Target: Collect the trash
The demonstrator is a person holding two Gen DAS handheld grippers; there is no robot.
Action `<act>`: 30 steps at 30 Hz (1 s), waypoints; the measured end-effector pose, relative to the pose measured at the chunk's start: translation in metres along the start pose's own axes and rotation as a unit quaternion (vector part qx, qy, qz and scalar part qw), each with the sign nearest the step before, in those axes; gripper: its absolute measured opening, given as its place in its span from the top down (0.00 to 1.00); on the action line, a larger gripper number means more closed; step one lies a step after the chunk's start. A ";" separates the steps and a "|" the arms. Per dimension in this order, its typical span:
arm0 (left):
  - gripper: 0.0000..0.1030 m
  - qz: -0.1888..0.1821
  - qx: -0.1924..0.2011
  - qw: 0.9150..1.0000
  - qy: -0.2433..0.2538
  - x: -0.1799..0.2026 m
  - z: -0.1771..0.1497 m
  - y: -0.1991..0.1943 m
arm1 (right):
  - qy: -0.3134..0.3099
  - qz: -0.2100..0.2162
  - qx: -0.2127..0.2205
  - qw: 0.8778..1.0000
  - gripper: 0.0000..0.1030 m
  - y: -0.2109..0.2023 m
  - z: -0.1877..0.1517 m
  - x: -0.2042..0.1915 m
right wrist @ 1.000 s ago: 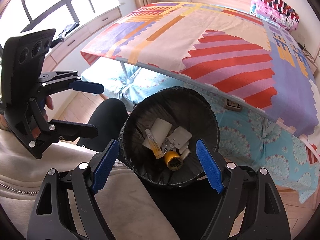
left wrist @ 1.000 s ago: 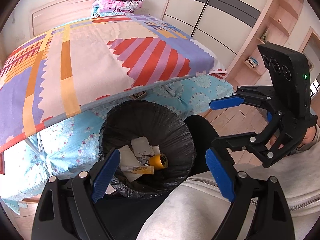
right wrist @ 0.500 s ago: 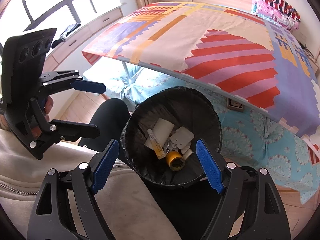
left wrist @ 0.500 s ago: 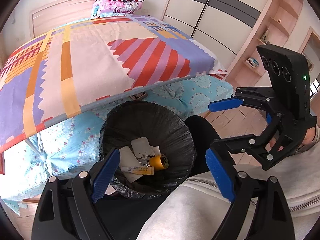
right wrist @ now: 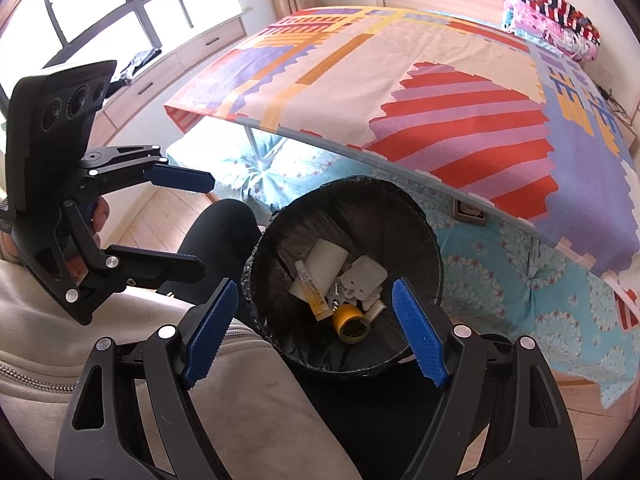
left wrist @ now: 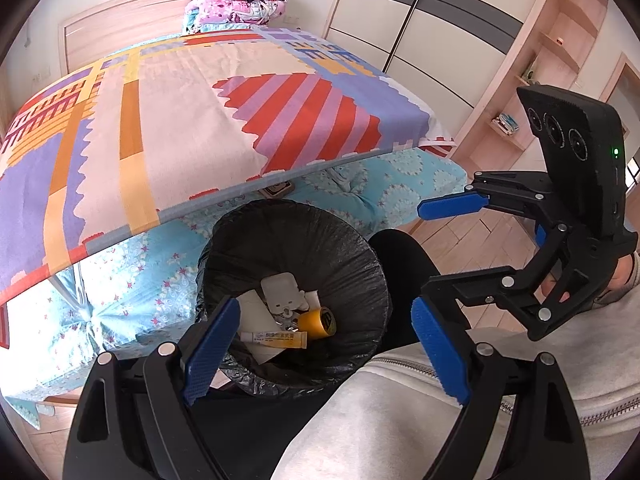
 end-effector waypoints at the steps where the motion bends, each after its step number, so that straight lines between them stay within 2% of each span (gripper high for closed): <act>1: 0.18 0.000 0.000 1.000 0.000 0.000 0.000 0.000 | 0.000 0.000 0.000 1.000 0.23 0.000 0.000 0.000; 30: 0.18 -0.006 0.001 1.000 0.006 0.006 0.002 0.001 | 0.001 -0.002 0.003 1.000 0.23 -0.001 0.001 0.000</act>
Point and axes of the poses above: each gripper's, at about its wrist camera, not at the fingertips, and y roughly the way its jaws point, x to its right, z to its top, the point moved 4 cm from there along y, roughly the way its jaws point, and after that the axes turned 9 degrees about y, right-handed, at the moved point
